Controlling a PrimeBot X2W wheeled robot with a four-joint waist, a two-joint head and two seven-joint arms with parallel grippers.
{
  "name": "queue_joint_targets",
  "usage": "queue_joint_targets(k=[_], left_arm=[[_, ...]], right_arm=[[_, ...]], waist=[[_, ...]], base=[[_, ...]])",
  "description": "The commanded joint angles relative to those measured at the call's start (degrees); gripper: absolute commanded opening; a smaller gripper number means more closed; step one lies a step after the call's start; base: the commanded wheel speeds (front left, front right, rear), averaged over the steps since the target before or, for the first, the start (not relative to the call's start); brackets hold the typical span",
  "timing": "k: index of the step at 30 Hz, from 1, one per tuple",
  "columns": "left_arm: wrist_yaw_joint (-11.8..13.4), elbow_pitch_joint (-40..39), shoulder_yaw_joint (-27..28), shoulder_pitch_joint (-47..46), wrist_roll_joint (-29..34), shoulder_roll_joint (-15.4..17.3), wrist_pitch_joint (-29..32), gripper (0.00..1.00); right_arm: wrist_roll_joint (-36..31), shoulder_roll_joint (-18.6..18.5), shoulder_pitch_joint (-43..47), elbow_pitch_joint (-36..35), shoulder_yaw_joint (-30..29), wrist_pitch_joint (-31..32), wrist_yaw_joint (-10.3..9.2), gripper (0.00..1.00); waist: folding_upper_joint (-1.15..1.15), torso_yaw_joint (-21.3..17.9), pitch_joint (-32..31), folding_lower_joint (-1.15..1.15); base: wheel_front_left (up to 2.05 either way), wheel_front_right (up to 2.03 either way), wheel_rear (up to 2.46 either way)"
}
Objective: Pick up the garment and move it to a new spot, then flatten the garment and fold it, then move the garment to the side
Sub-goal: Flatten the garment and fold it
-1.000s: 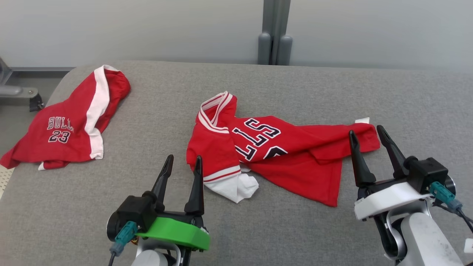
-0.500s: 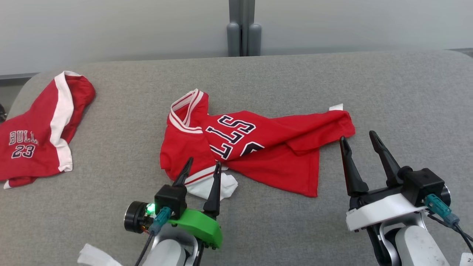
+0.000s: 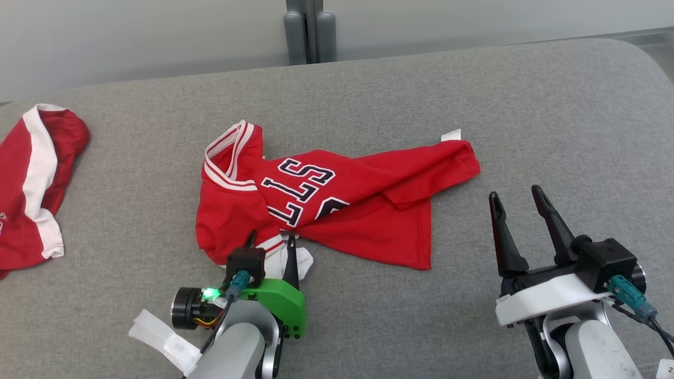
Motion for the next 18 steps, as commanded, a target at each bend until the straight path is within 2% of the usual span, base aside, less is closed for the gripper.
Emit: queue_joint_targets(k=[1,6,7,8,9,15,18], left_arm=[[0.7,1.1,0.0,-1.4,-0.7,0.3,-0.4,1.00],[1.7,4.7,-0.9,-3.1,-1.1,0.3,-0.9,1.00],[1.4,5.5,-1.1,-3.4,-1.5,0.3,-0.9,0.90],[1.0,6.1,-1.3,-3.5,-1.9,0.3,-1.0,0.57],[0.7,6.7,-1.7,-3.8,-2.1,0.3,-1.0,0.00],[0.1,6.3,-1.8,-4.9,-3.2,0.3,-1.5,0.00],[0.3,0.8,0.3,-4.8,-1.5,0.4,-1.6,0.00]], right_arm=[[-0.2,0.1,-0.6,0.1,0.1,-0.4,-0.09,1.00],[0.0,0.2,-0.9,0.4,0.0,-0.6,-0.09,1.00],[0.0,0.2,-1.1,0.4,-0.1,-0.7,-0.09,1.00],[0.0,0.2,-1.2,0.4,-0.1,-0.6,-0.09,1.00],[0.0,0.2,-1.4,0.4,-0.1,-0.6,-0.09,1.00],[-0.3,0.3,-1.4,0.6,0.2,-0.5,-0.09,1.00],[-0.3,0.3,-1.0,0.6,0.1,-0.4,-0.09,1.00]], waist=[[0.00,-0.3,0.4,0.00],[0.00,-0.1,0.8,0.00],[0.00,0.1,0.8,0.00],[0.00,0.2,0.9,0.00],[0.00,0.3,1.0,0.00],[0.00,1.5,0.7,0.00],[0.00,2.3,0.3,0.00]], base=[[0.00,0.00,0.00],[0.00,0.00,0.00],[0.00,0.00,0.00],[0.00,0.00,0.00],[0.00,0.00,0.00],[0.00,0.00,0.00],[0.00,0.00,0.00]])
